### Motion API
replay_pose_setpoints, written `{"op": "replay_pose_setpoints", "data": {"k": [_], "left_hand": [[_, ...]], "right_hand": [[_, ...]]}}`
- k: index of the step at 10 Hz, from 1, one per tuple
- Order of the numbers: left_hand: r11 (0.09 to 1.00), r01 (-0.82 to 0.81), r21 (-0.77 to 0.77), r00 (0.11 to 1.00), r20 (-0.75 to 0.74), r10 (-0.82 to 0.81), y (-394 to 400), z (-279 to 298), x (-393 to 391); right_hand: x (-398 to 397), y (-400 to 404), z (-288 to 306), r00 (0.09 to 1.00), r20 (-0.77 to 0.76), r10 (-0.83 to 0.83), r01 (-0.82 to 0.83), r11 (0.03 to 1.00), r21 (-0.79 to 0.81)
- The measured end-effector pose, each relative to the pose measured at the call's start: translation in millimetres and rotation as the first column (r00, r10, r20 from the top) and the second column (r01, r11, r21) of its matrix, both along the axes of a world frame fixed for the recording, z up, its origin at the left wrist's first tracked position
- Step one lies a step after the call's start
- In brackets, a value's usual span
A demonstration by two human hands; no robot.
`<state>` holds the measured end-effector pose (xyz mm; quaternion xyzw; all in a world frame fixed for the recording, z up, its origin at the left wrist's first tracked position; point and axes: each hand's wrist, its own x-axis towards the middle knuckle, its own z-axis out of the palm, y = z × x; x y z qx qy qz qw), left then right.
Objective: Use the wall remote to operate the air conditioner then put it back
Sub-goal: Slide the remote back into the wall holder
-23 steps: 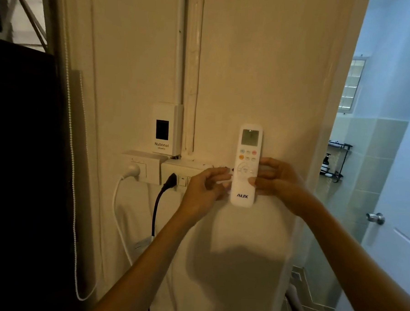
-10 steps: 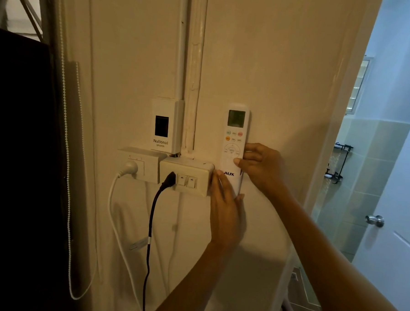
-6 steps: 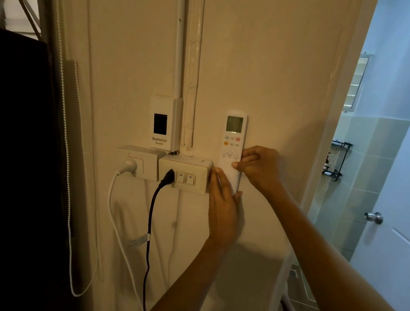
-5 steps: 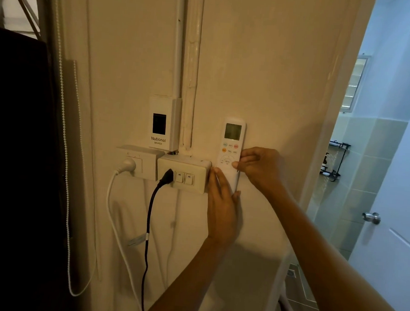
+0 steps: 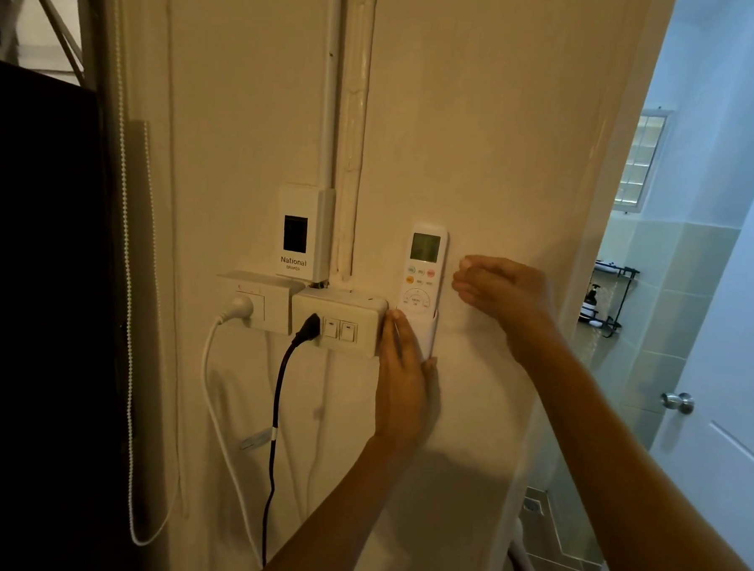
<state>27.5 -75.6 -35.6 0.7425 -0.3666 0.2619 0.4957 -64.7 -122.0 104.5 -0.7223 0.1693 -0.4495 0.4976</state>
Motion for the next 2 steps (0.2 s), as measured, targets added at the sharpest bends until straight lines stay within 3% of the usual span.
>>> {"op": "replay_pose_setpoints", "data": {"k": [1,2], "left_hand": [[0.997,0.016,0.071,1.000,0.006,-0.016,8,4,2],[0.987,0.029,0.157,0.997,0.066,-0.040,16,3,9]], "right_hand": [[-28,30,21,0.996,0.083,0.036,-0.037,0.999,0.010],[-76,62,40,0.964,0.239,0.119,-0.095,0.990,-0.106]]}}
